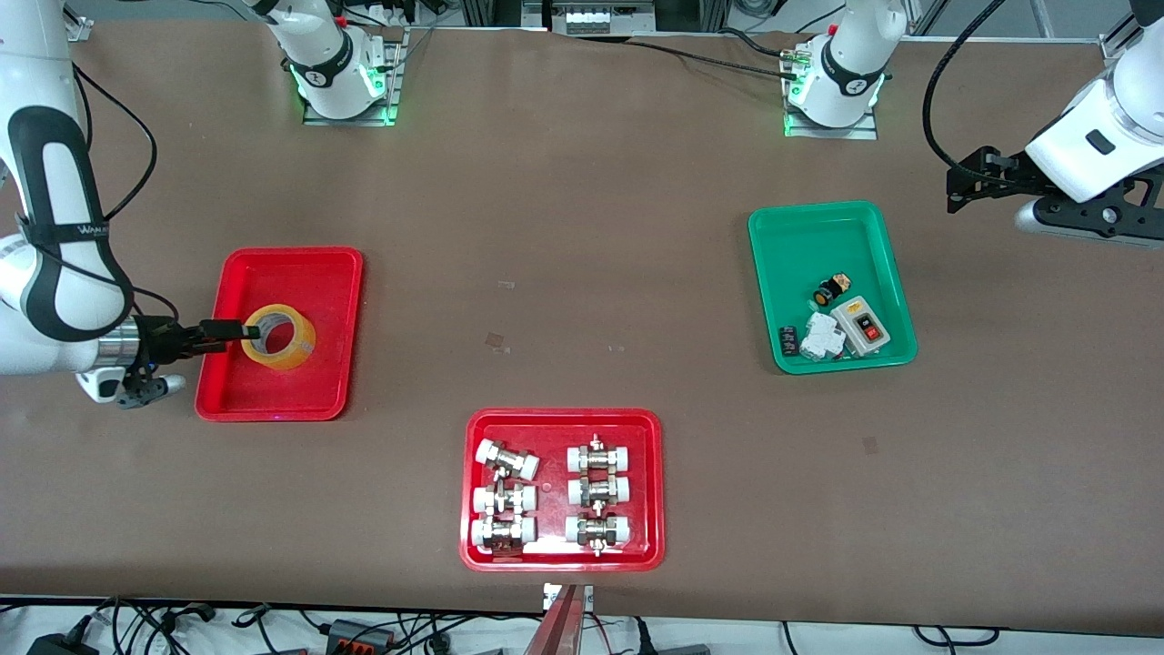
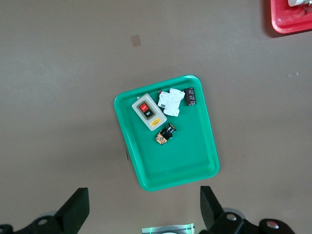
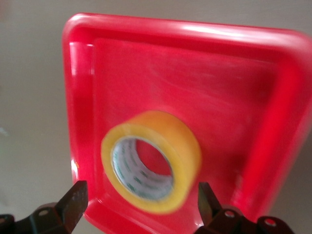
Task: Left arm passes tape to right arm into tray
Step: 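Lower the tape into the empty red tray with the right gripper, then open the right gripper and draw it back from the tape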
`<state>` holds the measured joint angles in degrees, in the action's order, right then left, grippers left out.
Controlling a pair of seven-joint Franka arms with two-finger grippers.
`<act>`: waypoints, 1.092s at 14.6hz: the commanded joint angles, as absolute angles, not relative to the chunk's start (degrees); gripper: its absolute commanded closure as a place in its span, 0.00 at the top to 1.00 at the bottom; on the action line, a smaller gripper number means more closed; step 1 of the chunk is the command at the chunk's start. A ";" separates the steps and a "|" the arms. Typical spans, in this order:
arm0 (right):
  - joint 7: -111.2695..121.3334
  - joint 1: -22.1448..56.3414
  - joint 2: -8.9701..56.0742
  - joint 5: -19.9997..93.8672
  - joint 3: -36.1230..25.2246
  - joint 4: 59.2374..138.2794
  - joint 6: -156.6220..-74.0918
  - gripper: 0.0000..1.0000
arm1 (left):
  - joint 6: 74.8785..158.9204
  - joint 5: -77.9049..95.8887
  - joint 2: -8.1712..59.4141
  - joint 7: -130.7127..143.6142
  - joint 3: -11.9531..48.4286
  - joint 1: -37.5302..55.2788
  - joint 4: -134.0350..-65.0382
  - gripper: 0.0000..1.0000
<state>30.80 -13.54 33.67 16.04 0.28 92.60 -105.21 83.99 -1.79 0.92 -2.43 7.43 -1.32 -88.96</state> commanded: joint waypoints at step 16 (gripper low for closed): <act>3.08 -2.55 22.85 -2.29 0.26 66.27 -86.74 1.00 | 84.64 0.97 6.33 -0.18 6.85 -1.67 -81.30 1.00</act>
